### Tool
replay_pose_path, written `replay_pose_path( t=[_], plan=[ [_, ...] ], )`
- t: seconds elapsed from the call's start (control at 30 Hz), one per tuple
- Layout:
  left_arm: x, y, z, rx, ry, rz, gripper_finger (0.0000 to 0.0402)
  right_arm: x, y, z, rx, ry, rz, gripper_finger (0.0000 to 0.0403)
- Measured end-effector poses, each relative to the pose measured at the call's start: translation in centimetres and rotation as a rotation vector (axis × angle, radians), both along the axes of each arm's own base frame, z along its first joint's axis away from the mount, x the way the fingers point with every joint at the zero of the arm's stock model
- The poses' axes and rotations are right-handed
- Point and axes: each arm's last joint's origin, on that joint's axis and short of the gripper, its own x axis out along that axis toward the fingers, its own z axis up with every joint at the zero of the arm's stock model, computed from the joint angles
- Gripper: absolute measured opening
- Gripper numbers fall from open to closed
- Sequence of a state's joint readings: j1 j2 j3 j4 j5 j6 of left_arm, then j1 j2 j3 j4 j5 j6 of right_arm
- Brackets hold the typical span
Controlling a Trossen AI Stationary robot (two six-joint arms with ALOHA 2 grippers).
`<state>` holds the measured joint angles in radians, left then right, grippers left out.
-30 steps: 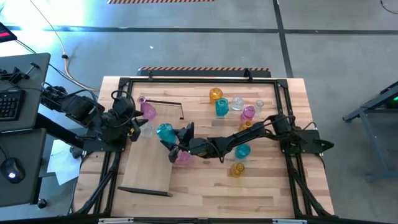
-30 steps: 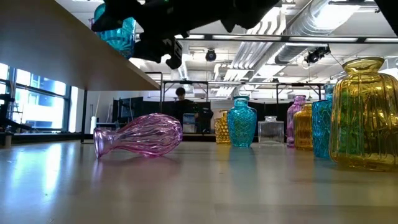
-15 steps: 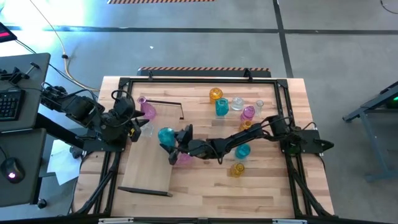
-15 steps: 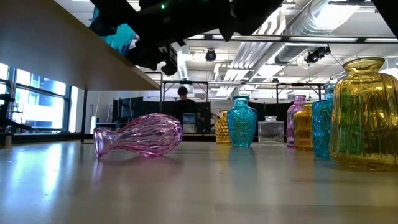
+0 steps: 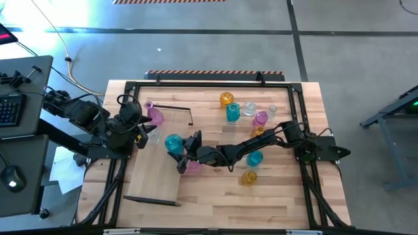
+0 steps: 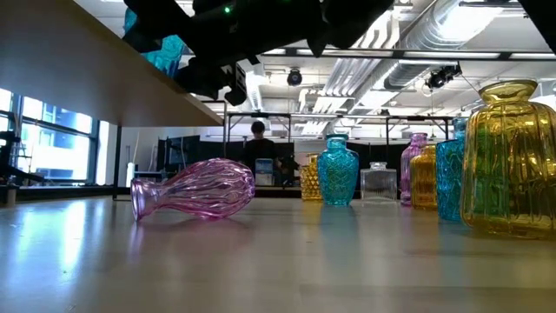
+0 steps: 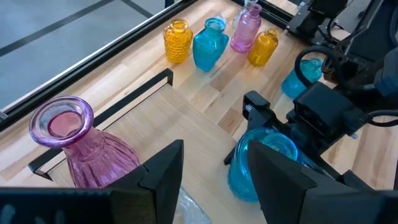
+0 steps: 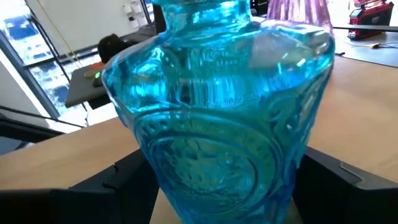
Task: Sort vases onto shelf
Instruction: Put the bottom left blue flower vase on the shelf
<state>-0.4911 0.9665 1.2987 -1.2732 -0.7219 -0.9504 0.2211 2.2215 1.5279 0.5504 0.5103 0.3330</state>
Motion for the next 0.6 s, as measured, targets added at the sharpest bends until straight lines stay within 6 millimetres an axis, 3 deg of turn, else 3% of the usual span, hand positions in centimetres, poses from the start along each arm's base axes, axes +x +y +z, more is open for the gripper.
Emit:
replay_pose_path(
  t=[0.27,0.6],
  plan=[
    [0.0,0.0,0.0,0.001,0.0,-0.001,0.017,1.2,0.3,2.4,-0.051,0.092,0.07,0.0287],
    [0.0,0.0,0.0,0.004,-0.001,0.002,0.017,1.4,0.3,2.7,-0.047,0.107,0.106,0.0287]
  ],
)
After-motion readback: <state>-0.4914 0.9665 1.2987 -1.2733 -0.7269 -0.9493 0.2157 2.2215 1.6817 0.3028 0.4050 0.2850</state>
